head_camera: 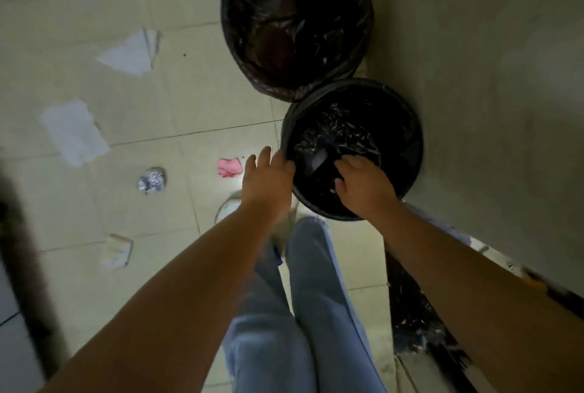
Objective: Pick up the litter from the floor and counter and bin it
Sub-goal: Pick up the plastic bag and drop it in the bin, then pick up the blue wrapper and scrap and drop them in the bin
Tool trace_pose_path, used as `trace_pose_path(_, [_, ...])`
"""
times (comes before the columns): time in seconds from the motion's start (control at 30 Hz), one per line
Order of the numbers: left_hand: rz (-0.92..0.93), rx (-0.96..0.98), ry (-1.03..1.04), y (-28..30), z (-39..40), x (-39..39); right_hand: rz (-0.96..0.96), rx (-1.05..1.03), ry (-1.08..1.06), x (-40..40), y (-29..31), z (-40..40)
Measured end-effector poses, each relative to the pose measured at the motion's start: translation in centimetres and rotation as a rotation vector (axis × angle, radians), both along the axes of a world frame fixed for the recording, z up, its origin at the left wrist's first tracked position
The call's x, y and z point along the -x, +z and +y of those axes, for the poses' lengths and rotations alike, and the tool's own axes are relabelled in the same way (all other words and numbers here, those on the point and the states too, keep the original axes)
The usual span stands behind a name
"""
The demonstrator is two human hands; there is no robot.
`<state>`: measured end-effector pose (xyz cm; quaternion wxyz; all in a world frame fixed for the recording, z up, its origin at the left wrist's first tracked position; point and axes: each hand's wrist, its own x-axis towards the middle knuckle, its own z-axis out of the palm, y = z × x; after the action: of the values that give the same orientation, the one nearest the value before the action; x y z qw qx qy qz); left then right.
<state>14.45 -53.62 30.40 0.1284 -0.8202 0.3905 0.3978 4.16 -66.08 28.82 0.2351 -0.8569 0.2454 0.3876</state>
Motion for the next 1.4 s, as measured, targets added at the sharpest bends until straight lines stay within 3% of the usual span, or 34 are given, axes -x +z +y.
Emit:
trace_pose_path(0.13, [-0.105, 0.019, 0.119, 5.2, 4.7, -0.6, -0.053, 0.113, 0.08, -1.4, 5.6, 2.9])
trace_pose_path(0.27, [-0.146, -0.01, 0.236, 7.1, 11.3, 0.1, -0.078, 0.139, 0.152, -2.0, 7.3, 8.4])
trace_pose_path(0.57, [-0.105, -0.07, 0.429, 5.6, 31.6, 8.2, 0.057, 0.146, 0.269, 3.3, 4.1, 26.0])
trace_pose_path(0.7, [-0.094, -0.098, 0.517, 3.5, 39.8, 11.8, 0.081, 0.126, 0.21, 6.4, 2.4, 32.6])
trace_pose_path(0.83, [-0.055, -0.137, 0.612, -0.6, 44.8, 14.4, 0.168, 0.091, 0.116, 9.2, -1.4, 35.9])
trace_pose_path(1.0, [-0.037, -0.068, 0.672, -10.1, 46.0, 16.0, 0.269, 0.089, 0.008, 12.2, -11.0, 36.8])
trace_pose_path(1.27, [-0.045, 0.044, 0.701, -28.8, 45.0, 14.9, 0.032, 0.164, -0.382, 12.7, -29.4, 36.4])
trace_pose_path(1.4, [-0.139, 0.173, 0.851, -33.9, 45.6, 10.7, -0.298, 0.216, -0.397, 8.3, -33.7, 37.3])
